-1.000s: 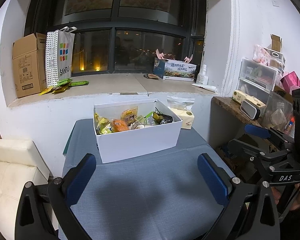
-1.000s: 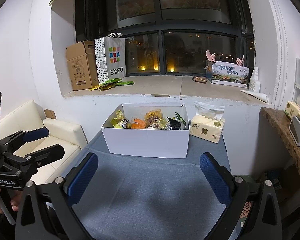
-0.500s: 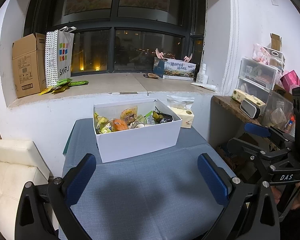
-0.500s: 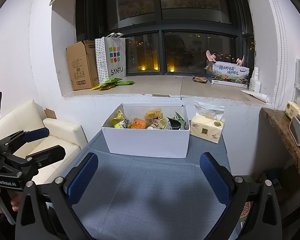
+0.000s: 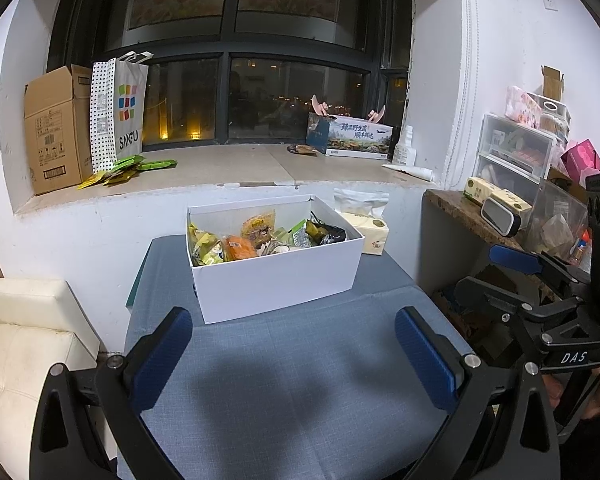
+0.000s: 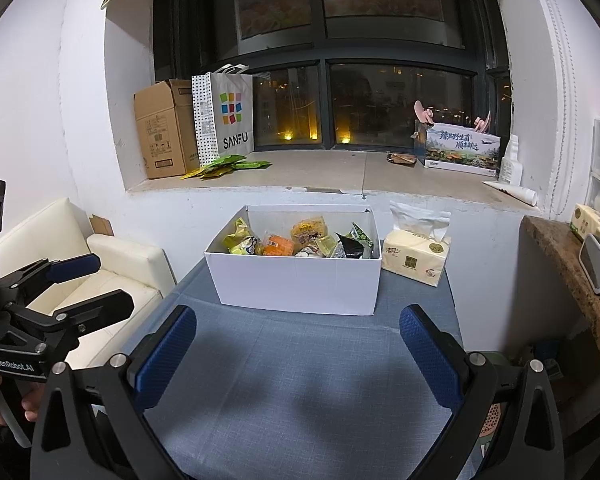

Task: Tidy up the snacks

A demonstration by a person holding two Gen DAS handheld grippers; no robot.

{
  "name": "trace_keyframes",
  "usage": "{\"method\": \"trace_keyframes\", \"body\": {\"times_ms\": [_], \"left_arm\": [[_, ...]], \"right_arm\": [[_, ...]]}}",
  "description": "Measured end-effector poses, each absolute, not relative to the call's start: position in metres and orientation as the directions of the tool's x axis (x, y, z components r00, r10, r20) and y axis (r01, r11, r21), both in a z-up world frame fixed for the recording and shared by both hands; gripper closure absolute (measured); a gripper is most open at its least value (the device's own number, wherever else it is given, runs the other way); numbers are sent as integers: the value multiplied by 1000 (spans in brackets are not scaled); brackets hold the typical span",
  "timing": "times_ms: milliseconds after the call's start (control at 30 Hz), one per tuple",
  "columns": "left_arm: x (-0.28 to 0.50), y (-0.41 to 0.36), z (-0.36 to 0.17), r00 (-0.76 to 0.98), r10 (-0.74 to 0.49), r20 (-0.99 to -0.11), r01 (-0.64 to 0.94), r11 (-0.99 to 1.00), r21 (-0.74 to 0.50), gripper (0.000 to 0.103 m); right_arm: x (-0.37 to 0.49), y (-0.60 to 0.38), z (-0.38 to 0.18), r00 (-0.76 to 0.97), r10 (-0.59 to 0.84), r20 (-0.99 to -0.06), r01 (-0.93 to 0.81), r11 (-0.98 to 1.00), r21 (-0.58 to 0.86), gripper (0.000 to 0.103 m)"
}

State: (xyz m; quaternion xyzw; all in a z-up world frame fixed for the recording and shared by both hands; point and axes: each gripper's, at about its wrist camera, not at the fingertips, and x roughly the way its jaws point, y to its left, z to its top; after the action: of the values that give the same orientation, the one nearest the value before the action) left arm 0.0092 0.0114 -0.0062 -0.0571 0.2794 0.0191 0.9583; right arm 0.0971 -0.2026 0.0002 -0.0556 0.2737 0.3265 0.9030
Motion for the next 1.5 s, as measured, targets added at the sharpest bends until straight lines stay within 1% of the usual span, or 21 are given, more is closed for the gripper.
{"method": "trace_keyframes", "body": {"times_ms": [1500], "left_arm": [[8,10,-8,839,-2,-543,-58,994,-93,0]], "right_arm": [[97,-204,2,637,561,-529,-622,779,77,0]]}}
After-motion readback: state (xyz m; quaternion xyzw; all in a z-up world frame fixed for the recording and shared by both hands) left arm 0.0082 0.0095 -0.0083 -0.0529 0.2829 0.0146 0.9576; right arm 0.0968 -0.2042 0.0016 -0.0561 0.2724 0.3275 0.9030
